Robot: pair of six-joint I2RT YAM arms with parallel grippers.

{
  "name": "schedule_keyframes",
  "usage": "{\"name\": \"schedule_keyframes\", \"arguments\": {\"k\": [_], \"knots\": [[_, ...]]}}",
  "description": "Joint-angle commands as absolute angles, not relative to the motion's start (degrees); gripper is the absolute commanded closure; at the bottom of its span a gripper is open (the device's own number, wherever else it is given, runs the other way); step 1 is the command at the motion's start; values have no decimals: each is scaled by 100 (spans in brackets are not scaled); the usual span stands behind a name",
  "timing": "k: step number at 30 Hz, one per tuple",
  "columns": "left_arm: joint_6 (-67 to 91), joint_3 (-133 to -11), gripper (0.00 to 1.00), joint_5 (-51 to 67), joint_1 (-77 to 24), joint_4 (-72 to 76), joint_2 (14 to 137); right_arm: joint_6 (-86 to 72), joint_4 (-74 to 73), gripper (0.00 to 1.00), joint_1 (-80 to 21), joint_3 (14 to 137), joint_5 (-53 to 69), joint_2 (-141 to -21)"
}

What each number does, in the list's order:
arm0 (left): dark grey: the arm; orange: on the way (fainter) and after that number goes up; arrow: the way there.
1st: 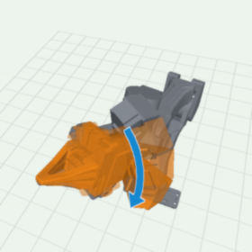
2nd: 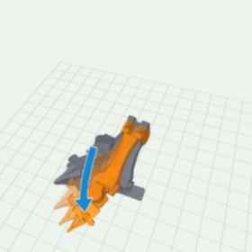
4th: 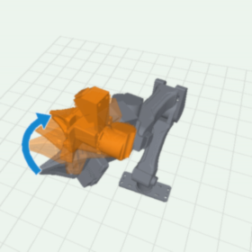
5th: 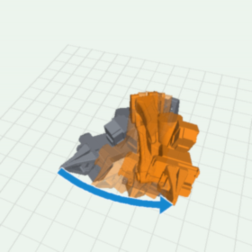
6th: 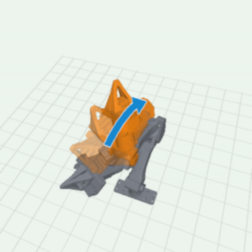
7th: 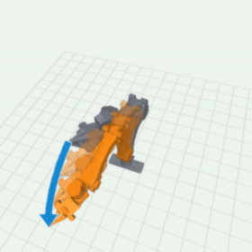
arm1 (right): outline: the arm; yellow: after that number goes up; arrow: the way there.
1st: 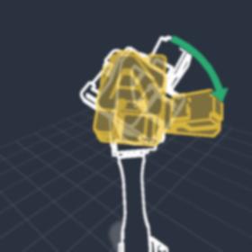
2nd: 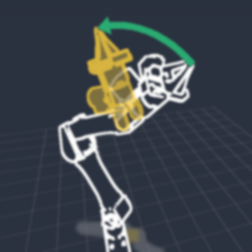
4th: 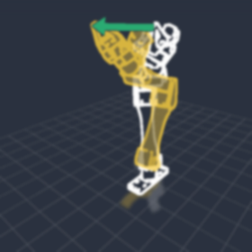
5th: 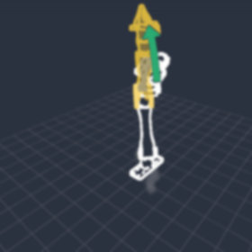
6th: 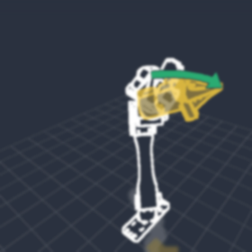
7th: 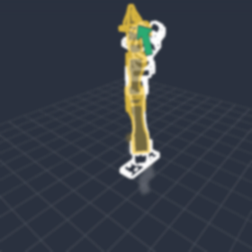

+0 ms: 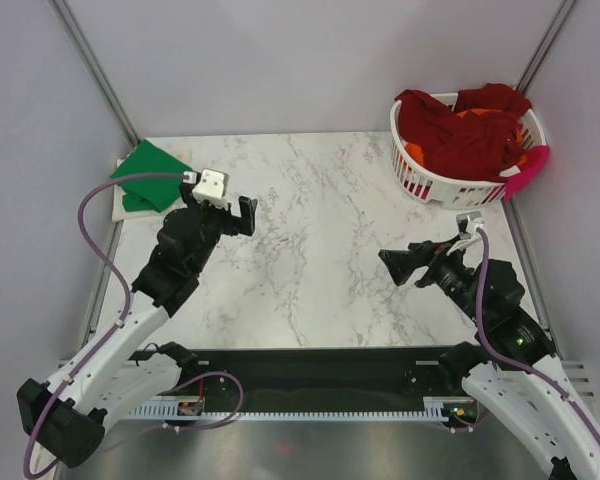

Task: Fold and stack the t-shirts
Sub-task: Neatly place the folded tshirt to the corner

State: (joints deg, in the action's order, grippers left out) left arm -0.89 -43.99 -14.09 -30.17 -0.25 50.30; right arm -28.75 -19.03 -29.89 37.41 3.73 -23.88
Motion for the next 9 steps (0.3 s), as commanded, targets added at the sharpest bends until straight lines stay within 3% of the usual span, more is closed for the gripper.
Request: {"name": "schedule_keyframes", "arguments": {"k": [1,5,9], "knots": [[9,-5032,0,-915,-2918,1314,5008,-2936,-2118,2,-3006,4129,-290,-2645],[-290,-6142,0,-1002,-2918,1107,6027,-2735,-2075,2,-3006,4587,-518,-2882],[-290,-6469,0,-1002,-2927,1107,6178,-2303,-2091,2,-3006,5323,-983,-3339]]}}
